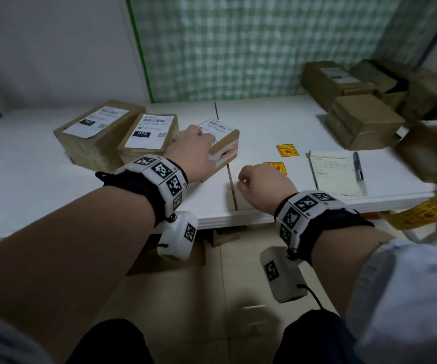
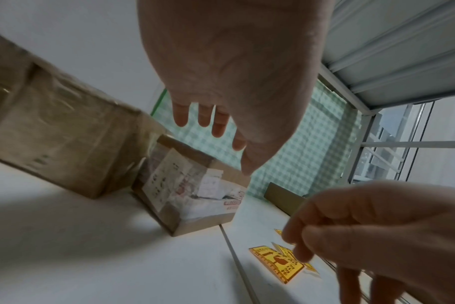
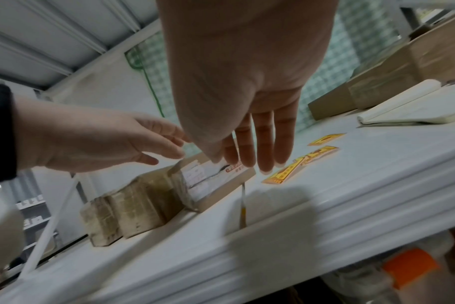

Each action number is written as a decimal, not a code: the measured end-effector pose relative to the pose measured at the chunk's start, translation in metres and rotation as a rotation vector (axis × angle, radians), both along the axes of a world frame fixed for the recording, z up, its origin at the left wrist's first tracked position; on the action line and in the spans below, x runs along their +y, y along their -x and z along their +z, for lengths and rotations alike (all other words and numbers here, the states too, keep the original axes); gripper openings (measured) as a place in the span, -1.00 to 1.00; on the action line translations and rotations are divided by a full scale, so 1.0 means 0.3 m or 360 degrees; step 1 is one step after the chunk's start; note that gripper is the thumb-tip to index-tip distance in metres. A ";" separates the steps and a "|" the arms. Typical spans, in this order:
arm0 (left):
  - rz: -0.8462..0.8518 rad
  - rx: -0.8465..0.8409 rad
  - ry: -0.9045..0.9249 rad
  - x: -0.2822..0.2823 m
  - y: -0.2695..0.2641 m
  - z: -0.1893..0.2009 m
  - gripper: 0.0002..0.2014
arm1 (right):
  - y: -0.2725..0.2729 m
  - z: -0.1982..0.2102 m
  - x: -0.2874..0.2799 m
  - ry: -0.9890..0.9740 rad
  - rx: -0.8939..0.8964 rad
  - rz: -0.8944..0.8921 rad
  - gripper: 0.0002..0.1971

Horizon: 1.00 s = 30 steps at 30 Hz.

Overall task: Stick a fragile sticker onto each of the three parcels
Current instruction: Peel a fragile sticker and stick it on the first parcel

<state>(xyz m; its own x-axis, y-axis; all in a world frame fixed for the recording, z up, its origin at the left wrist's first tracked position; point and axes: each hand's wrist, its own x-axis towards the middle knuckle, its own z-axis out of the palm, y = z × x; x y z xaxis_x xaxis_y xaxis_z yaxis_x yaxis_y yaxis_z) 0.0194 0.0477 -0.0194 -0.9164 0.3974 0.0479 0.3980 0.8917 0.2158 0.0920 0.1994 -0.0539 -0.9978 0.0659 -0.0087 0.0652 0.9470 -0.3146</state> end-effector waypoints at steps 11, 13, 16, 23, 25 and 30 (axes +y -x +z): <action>-0.0082 -0.0070 0.0026 0.022 0.044 -0.015 -0.51 | 0.031 0.116 0.079 0.0190 0.0068 -0.0290 -0.74; -0.0077 -0.0093 0.0006 -0.001 0.042 -0.012 -0.49 | 0.029 0.133 0.056 0.0228 0.0105 -0.0326 -0.74; -0.0055 -0.0112 -0.0061 -0.036 0.037 -0.008 -0.43 | 0.026 0.158 0.013 0.0290 0.0157 -0.0387 -0.73; -0.0071 -0.0201 -0.0206 -0.124 0.020 -0.003 -0.34 | 0.042 0.240 -0.082 0.0624 0.0152 -0.0474 -0.74; -0.0087 -0.0229 -0.0221 -0.137 0.023 0.004 -0.33 | 0.062 0.263 -0.101 0.0725 0.0177 -0.0511 -0.78; -0.0086 -0.0239 -0.0224 -0.114 0.058 -0.003 -0.35 | 0.102 0.214 -0.066 0.0724 0.0167 -0.0600 -0.78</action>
